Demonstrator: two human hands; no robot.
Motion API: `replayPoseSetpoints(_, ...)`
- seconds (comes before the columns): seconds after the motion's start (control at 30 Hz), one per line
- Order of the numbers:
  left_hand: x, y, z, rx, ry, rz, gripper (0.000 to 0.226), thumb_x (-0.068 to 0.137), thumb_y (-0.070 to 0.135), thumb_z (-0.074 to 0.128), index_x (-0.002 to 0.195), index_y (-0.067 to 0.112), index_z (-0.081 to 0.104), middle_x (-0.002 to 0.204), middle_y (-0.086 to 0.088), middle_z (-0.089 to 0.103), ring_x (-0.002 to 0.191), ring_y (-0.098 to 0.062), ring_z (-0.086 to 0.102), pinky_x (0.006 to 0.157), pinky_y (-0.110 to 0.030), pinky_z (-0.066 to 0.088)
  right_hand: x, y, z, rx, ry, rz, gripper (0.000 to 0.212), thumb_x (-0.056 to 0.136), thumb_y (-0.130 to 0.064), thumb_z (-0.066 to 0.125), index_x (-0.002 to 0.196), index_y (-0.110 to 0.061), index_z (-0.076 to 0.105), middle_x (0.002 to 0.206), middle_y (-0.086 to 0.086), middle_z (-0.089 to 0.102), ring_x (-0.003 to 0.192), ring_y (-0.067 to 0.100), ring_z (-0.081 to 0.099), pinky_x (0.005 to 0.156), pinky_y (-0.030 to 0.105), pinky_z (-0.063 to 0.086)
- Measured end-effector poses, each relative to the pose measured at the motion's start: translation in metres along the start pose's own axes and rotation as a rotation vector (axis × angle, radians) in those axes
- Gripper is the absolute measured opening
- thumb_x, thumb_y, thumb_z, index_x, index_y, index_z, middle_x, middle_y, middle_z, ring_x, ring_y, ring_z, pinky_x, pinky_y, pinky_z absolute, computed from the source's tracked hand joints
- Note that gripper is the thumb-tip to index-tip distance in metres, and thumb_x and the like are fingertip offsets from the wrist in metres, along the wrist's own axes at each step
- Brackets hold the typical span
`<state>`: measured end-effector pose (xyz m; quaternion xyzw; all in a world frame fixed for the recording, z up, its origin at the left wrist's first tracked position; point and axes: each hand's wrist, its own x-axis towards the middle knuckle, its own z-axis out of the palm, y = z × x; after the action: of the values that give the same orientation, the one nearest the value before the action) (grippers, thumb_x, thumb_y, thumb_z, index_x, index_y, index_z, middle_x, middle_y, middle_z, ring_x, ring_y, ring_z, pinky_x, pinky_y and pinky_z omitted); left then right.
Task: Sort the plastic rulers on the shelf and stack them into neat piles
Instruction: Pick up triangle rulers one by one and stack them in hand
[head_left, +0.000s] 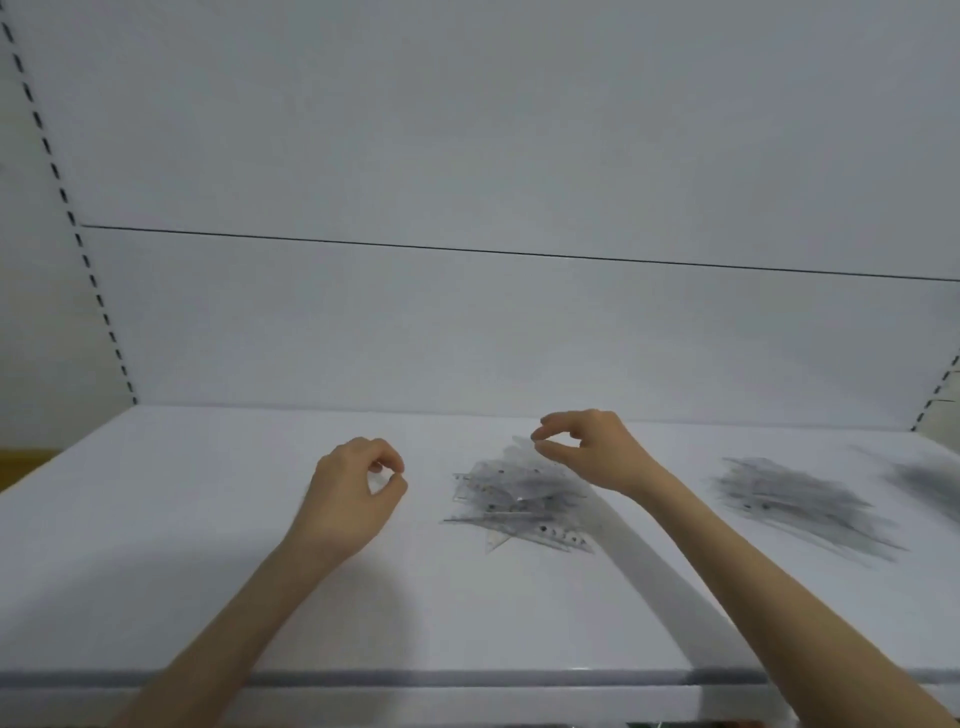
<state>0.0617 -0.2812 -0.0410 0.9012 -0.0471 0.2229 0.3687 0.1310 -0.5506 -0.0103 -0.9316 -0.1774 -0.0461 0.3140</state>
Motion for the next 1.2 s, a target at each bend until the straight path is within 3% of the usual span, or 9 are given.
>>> replayPoseSetpoints(0.13,0.034,0.029,0.021,0.021,0.028,0.034,0.016,0.081,0.008,0.063,0.077,0.024,0.060,0.089,0.003,0.063,0.088,-0.015,0.055,0.081,-0.030,0.044,0.026,0.013,0.006,0.006,-0.159,-0.059,0.021,0.084,-0.043,0.068,0.093,-0.026,0.075,0.098,-0.016,0.070,0.086,-0.005,0.060,0.084,0.022,0.049)
replayPoseSetpoints(0.23,0.061,0.052,0.048,0.094,-0.023,0.064,0.007,0.085,0.015,0.059,0.090,0.019,0.063,0.096,0.004,0.059,0.095,-0.012,0.050,0.081,-0.023,0.038,0.039,0.021,0.008,-0.007,-0.185,-0.095,0.038,0.074,-0.053,0.073,0.102,-0.027,0.072,0.102,-0.017,0.067,0.090,-0.002,0.059,0.079,0.018,0.046)
replayPoseSetpoints(0.33,0.082,0.065,0.068,0.085,-0.031,0.020,0.013,0.087,0.017,0.057,0.098,0.014,0.065,0.100,0.003,0.059,0.097,-0.011,0.050,0.080,-0.019,0.036,0.047,0.025,0.016,-0.004,-0.289,-0.095,0.048,0.065,-0.058,0.076,0.104,-0.032,0.069,0.106,-0.018,0.063,0.092,-0.001,0.054,0.075,0.016,0.041)
replayPoseSetpoints(0.5,0.092,0.051,0.079,0.014,-0.020,-0.057,0.007,0.085,0.010,0.061,0.087,0.014,0.066,0.089,0.006,0.062,0.088,-0.010,0.054,0.072,-0.012,0.037,0.059,0.032,0.025,0.096,-0.317,-0.129,0.030,0.068,-0.048,0.081,0.090,-0.033,0.067,0.101,-0.012,0.066,0.082,0.009,0.055,0.077,0.025,0.047)
replayPoseSetpoints(0.6,0.087,0.035,0.083,-0.075,0.058,-0.028,0.011,0.081,0.003,0.063,0.077,0.013,0.066,0.077,0.010,0.064,0.077,-0.003,0.058,0.068,-0.004,0.039,0.058,0.036,0.024,0.363,-0.278,-0.063,0.028,0.065,-0.036,0.083,0.080,-0.024,0.064,0.081,-0.005,0.065,0.071,0.011,0.052,0.072,0.031,0.045)
replayPoseSetpoints(0.7,0.084,0.027,0.085,-0.197,0.078,-0.087,0.013,0.083,0.007,0.063,0.074,0.015,0.066,0.074,0.012,0.067,0.073,0.001,0.061,0.072,-0.015,0.047,0.053,0.032,0.014,0.693,-0.200,-0.019,0.016,0.080,-0.015,0.076,0.080,-0.012,0.061,0.069,0.009,0.060,0.058,0.011,0.051,0.061,0.020,0.043)
replayPoseSetpoints(0.83,0.078,0.043,0.082,-0.573,0.087,-0.259,0.023,0.090,0.008,0.052,0.074,0.006,0.069,0.075,-0.003,0.070,0.077,-0.013,0.065,0.068,-0.028,0.053,0.041,0.022,0.002,0.948,-0.160,-0.051,0.011,0.084,-0.008,0.068,0.093,-0.009,0.060,0.076,0.014,0.069,0.053,0.015,0.045,0.050,0.021,0.035)
replayPoseSetpoints(1.0,0.072,0.061,0.072,-0.891,-0.007,-0.363,0.035,0.098,0.015,0.041,0.078,-0.001,0.065,0.073,-0.014,0.068,0.067,-0.022,0.065,0.058,-0.026,0.052,0.034,0.011,-0.001,1.016,-0.151,-0.149,0.044,0.076,-0.012,0.069,0.119,-0.014,0.059,0.079,0.013,0.071,0.061,0.018,0.058,0.053,0.024,0.041)
replayPoseSetpoints(1.2,0.068,0.066,0.074,-1.015,-0.095,-0.405,0.041,0.099,0.025,0.038,0.077,0.000,0.062,0.073,-0.019,0.068,0.069,-0.031,0.064,0.058,-0.034,0.051,0.028,0.003,0.002,1.056,-0.112,-0.150,0.022,0.084,-0.014,0.061,0.103,-0.004,0.059,0.080,0.015,0.071,0.066,0.022,0.062,0.054,0.026,0.045)
